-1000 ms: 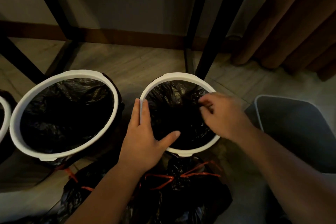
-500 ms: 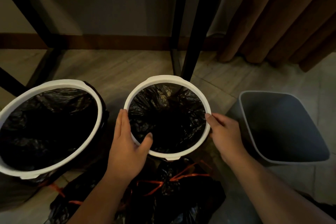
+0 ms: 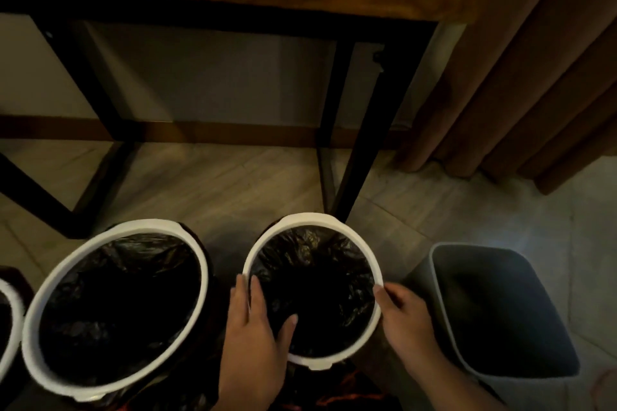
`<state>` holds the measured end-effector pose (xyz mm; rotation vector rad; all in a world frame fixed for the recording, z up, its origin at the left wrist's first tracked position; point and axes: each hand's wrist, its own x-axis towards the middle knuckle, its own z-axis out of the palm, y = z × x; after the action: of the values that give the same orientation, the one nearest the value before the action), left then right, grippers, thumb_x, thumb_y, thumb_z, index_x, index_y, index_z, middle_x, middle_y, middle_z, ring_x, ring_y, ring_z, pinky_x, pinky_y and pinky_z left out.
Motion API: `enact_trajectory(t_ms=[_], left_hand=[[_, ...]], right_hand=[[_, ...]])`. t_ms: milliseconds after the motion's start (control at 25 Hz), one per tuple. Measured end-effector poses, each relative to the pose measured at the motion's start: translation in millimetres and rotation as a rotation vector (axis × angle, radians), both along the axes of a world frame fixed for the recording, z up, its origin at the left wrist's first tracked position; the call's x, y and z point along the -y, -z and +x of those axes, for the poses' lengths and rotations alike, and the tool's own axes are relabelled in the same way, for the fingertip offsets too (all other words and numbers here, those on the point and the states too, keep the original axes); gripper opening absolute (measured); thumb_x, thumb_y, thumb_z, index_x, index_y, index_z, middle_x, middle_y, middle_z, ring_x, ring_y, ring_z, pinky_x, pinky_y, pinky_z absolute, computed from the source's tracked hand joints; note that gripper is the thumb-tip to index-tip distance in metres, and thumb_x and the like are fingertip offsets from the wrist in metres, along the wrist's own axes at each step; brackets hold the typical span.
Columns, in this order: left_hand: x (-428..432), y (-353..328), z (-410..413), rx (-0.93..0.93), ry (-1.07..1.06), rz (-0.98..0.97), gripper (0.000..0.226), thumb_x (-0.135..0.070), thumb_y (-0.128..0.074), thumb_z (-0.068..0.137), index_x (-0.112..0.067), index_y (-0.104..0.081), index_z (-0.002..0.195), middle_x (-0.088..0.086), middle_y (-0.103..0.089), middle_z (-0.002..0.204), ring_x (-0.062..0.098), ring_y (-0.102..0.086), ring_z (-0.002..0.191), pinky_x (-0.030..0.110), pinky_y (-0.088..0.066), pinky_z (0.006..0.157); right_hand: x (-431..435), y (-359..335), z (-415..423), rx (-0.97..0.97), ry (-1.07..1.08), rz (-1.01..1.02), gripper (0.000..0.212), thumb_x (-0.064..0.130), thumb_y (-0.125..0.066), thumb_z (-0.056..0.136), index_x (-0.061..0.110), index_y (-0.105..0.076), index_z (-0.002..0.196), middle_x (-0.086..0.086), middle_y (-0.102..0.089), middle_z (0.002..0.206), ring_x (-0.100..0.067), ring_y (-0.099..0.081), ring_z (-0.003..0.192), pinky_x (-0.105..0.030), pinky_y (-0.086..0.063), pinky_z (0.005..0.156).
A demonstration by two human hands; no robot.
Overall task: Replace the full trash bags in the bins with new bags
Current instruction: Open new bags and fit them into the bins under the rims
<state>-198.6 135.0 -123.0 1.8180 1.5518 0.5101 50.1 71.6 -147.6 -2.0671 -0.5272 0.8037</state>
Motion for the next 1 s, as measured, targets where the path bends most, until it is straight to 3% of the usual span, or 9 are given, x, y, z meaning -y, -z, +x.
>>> enact_trajectory(t_ms=[80, 160, 240, 360, 520, 640, 800, 920, 1000], left_hand=[[-3.2, -44.0, 6.8, 0.077, -0.018, -0.057, 0.088, -0.053, -0.07, 0.094, -0.024, -0.028, 0.166, -0.003, -0.031, 0.168, 0.017, -0.033, 0.154, 0.038, -0.036, 0.123], [-12.1, -91.3, 10.5, 0.172, -0.05, -0.08, 0.063, -0.051, -0.07, 0.094, -0.03, -0.052, 0.15, -0.018, -0.066, 0.131, -0.002, -0.062, 0.12, 0.031, -0.054, 0.104], [-23.0, -145.1, 14.0, 0.185, -0.047, -0.055, 0.026, -0.046, -0.072, 0.093, -0.039, -0.07, 0.118, -0.029, -0.074, 0.09, -0.012, -0.068, 0.087, 0.024, -0.058, 0.085], [-44.6, -233.9, 18.7, 0.185, -0.047, -0.009, 0.018, -0.038, -0.076, 0.09, -0.052, -0.066, 0.086, -0.036, -0.071, 0.08, -0.015, -0.067, 0.075, 0.01, -0.051, 0.075], [-99.4, -342.5, 20.8, 0.155, -0.095, 0.068, 0.014, -0.039, -0.071, 0.09, -0.051, -0.066, 0.085, -0.032, -0.068, 0.072, -0.018, -0.061, 0.073, 0.0, -0.041, 0.069], [-157.8, -405.0, 26.6, 0.074, -0.069, 0.202, 0.008, -0.036, -0.068, 0.095, -0.038, -0.07, 0.102, -0.022, -0.064, 0.088, -0.004, -0.06, 0.083, 0.017, -0.047, 0.074], [-231.4, -437.7, 54.7, -0.114, 0.028, 0.229, 0.033, -0.041, -0.064, 0.099, -0.029, -0.065, 0.13, -0.006, -0.062, 0.127, 0.013, -0.055, 0.118, 0.032, -0.047, 0.093], [-256.4, -422.5, 80.5, -0.329, 0.139, 0.125, 0.061, -0.046, -0.058, 0.103, -0.033, -0.037, 0.159, 0.008, -0.025, 0.17, 0.036, -0.035, 0.149, 0.048, -0.039, 0.116], [-261.5, -405.7, 91.1, -0.474, 0.149, 0.136, 0.064, -0.052, -0.046, 0.106, -0.039, -0.022, 0.164, 0.01, -0.003, 0.176, 0.041, -0.024, 0.153, 0.053, -0.029, 0.124]], right_hand=[[-10.5, -39.8, -1.8, -0.013, -0.001, -0.016, 0.015, 0.043, -0.074, 0.095, 0.034, -0.075, 0.107, 0.013, -0.076, 0.098, -0.008, -0.072, 0.098, -0.037, -0.057, 0.094], [-21.0, -89.0, -5.5, 0.001, -0.03, 0.001, 0.022, 0.047, -0.076, 0.093, 0.035, -0.071, 0.111, 0.019, -0.074, 0.096, 0.008, -0.068, 0.091, -0.016, -0.053, 0.082], [-35.7, -146.5, -9.8, 0.001, -0.086, 0.015, 0.012, 0.046, -0.076, 0.093, 0.039, -0.069, 0.1, 0.024, -0.074, 0.087, 0.017, -0.066, 0.085, -0.001, -0.044, 0.065], [-64.8, -235.8, -16.8, -0.007, -0.181, 0.077, 0.008, 0.036, -0.078, 0.094, 0.038, -0.072, 0.097, 0.029, -0.075, 0.089, 0.01, -0.07, 0.084, -0.01, -0.051, 0.069], [-125.4, -357.4, -15.8, 0.139, -0.276, 0.187, 0.013, 0.032, -0.077, 0.093, 0.04, -0.069, 0.099, 0.02, -0.075, 0.088, 0.003, -0.07, 0.083, -0.026, -0.057, 0.075], [-186.7, -426.0, -6.6, 0.317, -0.363, 0.225, 0.019, 0.031, -0.075, 0.094, 0.043, -0.065, 0.105, 0.018, -0.071, 0.095, 0.002, -0.068, 0.088, -0.021, -0.052, 0.075], [-261.8, -453.9, 6.5, 0.581, -0.549, 0.043, 0.045, 0.037, -0.07, 0.093, 0.029, -0.061, 0.136, 0.002, -0.062, 0.128, -0.02, -0.058, 0.122, -0.037, -0.052, 0.099], [-291.9, -441.6, 15.9, 0.782, -0.721, -0.173, 0.062, 0.049, -0.066, 0.094, 0.027, -0.05, 0.151, -0.001, -0.054, 0.146, -0.027, -0.048, 0.136, -0.044, -0.046, 0.111], [-296.4, -427.3, 21.3, 0.862, -0.715, -0.143, 0.055, 0.048, -0.061, 0.098, 0.025, -0.056, 0.147, -0.002, -0.056, 0.146, -0.027, -0.049, 0.134, -0.044, -0.046, 0.109]])
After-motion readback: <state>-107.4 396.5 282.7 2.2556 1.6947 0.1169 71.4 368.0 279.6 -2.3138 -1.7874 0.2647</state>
